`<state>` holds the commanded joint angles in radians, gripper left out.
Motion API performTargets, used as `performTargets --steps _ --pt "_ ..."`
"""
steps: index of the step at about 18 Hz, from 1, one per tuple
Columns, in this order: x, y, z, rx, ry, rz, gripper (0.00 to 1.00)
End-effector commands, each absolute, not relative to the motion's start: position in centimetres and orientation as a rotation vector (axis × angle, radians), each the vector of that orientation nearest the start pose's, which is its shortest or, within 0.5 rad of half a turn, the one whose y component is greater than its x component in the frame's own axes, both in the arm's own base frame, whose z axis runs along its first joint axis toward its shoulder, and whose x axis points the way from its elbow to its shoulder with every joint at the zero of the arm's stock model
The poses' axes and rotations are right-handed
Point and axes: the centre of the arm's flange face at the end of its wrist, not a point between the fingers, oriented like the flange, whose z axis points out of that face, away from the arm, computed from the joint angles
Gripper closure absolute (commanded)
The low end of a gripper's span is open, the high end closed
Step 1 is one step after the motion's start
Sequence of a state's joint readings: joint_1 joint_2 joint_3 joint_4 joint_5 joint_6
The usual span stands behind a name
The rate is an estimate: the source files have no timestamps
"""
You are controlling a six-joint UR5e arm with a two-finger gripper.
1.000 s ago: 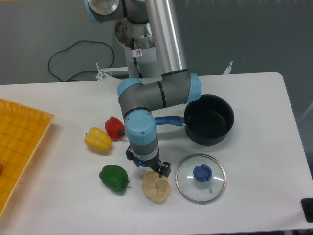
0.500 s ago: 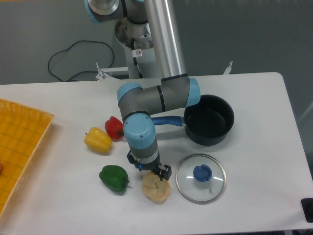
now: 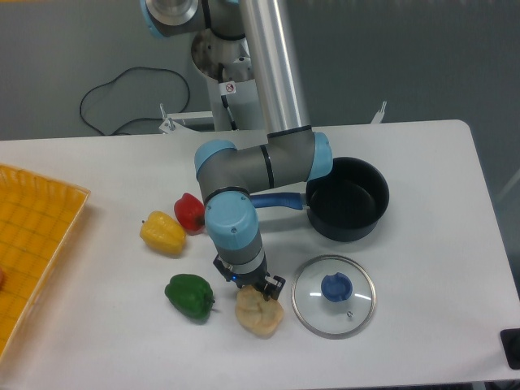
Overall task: Pick up the bread
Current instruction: 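Close the gripper on the bread bun, then lift the bread bun up toward the glass lid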
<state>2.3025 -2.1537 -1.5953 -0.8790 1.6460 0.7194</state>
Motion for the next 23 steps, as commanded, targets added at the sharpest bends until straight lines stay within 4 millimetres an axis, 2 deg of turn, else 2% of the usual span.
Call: performTargets --steps 9,13,16,19,23 --pt "-35.1 57.8 21.1 -3.111 -0.032 0.187 0.98" --pt "-35.3 57.9 22.5 -3.092 -0.033 0.205 1.0" --pt "-35.1 57.1 25.8 -3.063 -0.034 0.232 1.0" --pt "-35.1 56.2 28.1 -3.055 -0.048 0.217 1.0" --pt "-36.7 54.0 30.9 -3.101 -0.097 0.164 1.0"
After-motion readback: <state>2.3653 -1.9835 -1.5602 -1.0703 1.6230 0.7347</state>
